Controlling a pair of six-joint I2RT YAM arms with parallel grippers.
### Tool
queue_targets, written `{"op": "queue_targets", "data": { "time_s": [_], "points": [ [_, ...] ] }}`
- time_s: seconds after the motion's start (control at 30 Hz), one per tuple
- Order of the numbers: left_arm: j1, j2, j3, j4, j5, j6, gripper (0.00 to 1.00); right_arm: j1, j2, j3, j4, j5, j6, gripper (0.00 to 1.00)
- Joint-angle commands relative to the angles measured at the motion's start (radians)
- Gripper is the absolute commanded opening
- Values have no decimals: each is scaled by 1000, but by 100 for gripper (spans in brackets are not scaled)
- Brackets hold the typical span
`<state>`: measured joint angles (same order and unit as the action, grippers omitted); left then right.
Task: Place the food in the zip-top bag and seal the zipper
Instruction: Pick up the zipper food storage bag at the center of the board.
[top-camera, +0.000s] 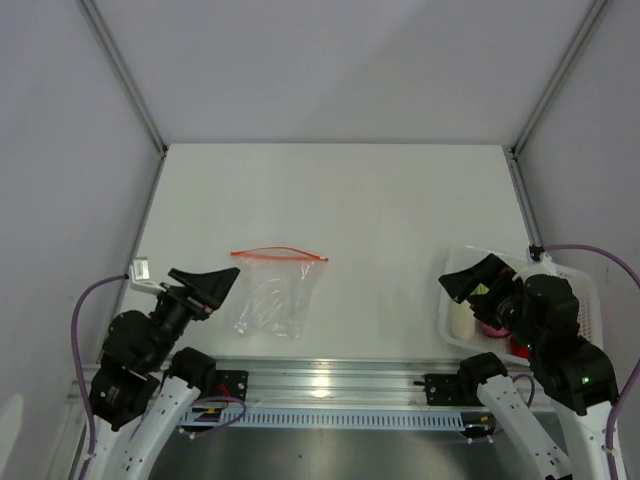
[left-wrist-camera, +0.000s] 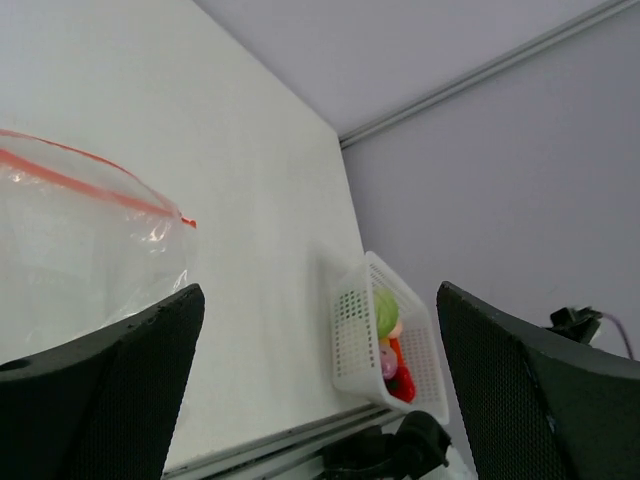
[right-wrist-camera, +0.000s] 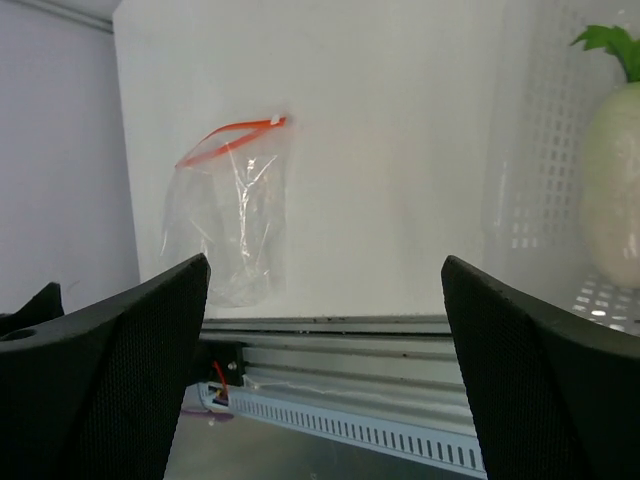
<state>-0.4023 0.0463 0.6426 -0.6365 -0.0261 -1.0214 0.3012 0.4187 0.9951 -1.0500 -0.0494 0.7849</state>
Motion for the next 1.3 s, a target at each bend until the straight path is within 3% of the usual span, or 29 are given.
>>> {"op": "queue_targets", "data": {
  "time_s": [0.0, 0.13, 0.3, 0.5, 0.8, 1.07, 1.1, 1.27],
  "points": [
    [7, 88, 48, -26, 69, 107, 99, 1, 48, 54, -123, 131, 17, 99],
    [7, 294, 97, -51, 168, 141, 100, 1, 11, 60, -98, 102, 11, 99],
    [5, 541, 144, 29, 281, 170, 93, -1, -63, -1, 31, -93, -46, 99],
    [-18, 829, 316, -70, 147, 247, 90, 1, 66, -44, 21, -231, -72, 99],
    [-128, 1211, 568, -216, -130, 319, 90, 1, 69, -24, 33, -234, -79, 99],
    [-167, 1589, 896, -278, -140, 411, 89, 1, 61, -35, 21, -237, -88, 99],
    [-167, 1666, 995, -287, -133, 422, 90, 1, 61, -30, 16, -237, -88, 99],
    [-164, 1915, 1253, -437, -80, 474, 87, 1, 48, -19, 2, -244, -84, 99]
  ]
}}
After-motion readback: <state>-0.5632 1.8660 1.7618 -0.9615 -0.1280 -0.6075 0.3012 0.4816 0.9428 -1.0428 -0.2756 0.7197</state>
